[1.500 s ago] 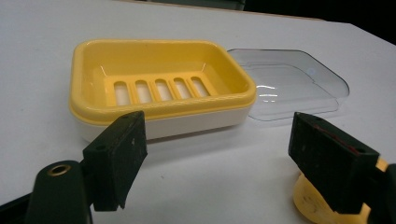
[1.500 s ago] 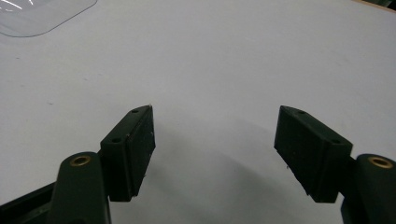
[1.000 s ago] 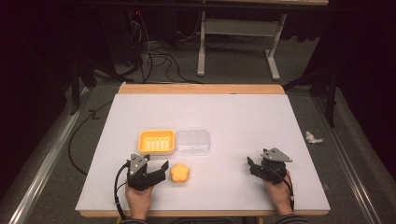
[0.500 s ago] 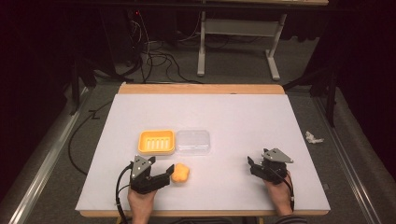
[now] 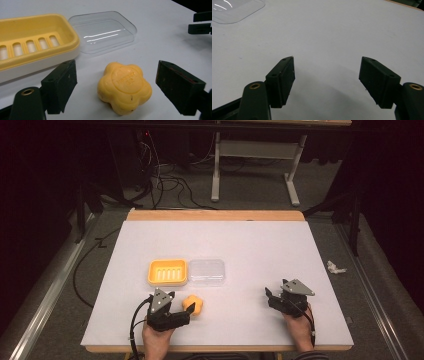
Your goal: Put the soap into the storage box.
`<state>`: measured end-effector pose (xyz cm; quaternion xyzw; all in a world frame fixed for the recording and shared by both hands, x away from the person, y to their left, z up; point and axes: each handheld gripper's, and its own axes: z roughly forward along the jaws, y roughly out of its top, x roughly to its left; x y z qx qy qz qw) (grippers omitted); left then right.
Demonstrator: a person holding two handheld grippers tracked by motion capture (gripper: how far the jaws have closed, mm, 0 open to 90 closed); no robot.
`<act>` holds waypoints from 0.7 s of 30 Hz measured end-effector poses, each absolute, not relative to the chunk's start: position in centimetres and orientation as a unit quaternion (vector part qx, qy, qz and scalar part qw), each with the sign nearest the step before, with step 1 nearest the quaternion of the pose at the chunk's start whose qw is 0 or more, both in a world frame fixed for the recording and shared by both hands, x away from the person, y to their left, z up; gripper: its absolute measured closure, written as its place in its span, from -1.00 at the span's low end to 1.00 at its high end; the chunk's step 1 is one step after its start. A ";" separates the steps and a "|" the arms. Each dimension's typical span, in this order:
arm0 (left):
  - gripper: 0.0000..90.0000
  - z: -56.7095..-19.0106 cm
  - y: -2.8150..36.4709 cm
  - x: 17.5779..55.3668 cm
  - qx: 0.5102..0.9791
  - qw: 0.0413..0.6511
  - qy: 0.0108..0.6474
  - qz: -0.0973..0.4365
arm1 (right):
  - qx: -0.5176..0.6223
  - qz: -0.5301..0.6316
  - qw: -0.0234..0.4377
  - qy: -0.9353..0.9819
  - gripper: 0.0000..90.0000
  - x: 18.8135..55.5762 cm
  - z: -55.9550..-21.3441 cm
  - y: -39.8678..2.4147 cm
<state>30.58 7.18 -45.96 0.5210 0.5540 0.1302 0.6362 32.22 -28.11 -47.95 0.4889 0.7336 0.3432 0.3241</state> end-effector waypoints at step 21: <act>-0.64 -47.5 4.4 31.0 0.578 0.573 0.563 0.144 | 0.488 0.346 0.326 0.732 -0.35 32.1 -47.9 -28.1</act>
